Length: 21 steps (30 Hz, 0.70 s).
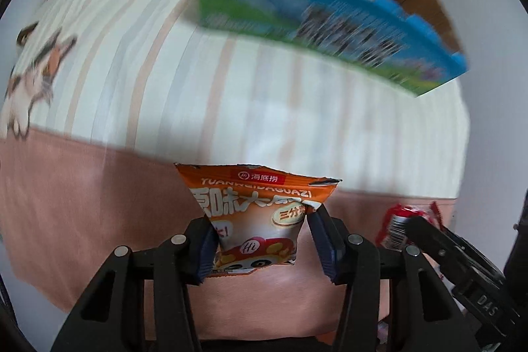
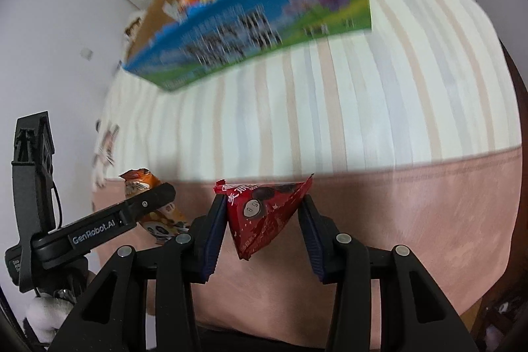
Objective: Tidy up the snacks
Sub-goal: 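Carry both packs into the box and open both tools to release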
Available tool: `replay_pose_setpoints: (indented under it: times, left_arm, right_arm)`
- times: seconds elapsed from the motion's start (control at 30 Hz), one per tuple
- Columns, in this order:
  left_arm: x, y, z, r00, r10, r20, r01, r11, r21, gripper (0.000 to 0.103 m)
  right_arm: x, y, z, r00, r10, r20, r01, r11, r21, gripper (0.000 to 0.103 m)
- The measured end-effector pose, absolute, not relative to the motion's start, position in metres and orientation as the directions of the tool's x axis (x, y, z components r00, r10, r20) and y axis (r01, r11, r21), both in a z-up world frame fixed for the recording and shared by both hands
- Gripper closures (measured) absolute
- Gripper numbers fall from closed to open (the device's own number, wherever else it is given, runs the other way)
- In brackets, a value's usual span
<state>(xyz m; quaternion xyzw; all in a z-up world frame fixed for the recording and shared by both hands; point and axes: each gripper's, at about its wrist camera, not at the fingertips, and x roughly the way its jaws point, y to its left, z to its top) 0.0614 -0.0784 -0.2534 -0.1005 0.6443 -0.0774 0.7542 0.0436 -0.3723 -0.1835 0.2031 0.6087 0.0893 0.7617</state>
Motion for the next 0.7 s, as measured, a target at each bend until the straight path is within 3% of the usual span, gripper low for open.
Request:
replay_pose_setpoints:
  times: [0.4, 0.7]
  left_arm:
    - [0.165, -0.119, -0.130, 0.308, -0.367, -0.878, 0.170, 0.929, -0.329, 0.055]
    - [0.280, -0.148, -0.151, 0.247, -0.317, -0.916, 0.187, 0.943, -0.275, 0.055]
  right_arm:
    - [0.143, -0.402, -0.090, 0.428, 0.403, -0.809, 0.060, 0.881, 0.470, 0.057]
    - [0.250, -0.419, -0.098, 0.442, 0.314, -0.841, 0.088, 0.917, 0.389, 0.057]
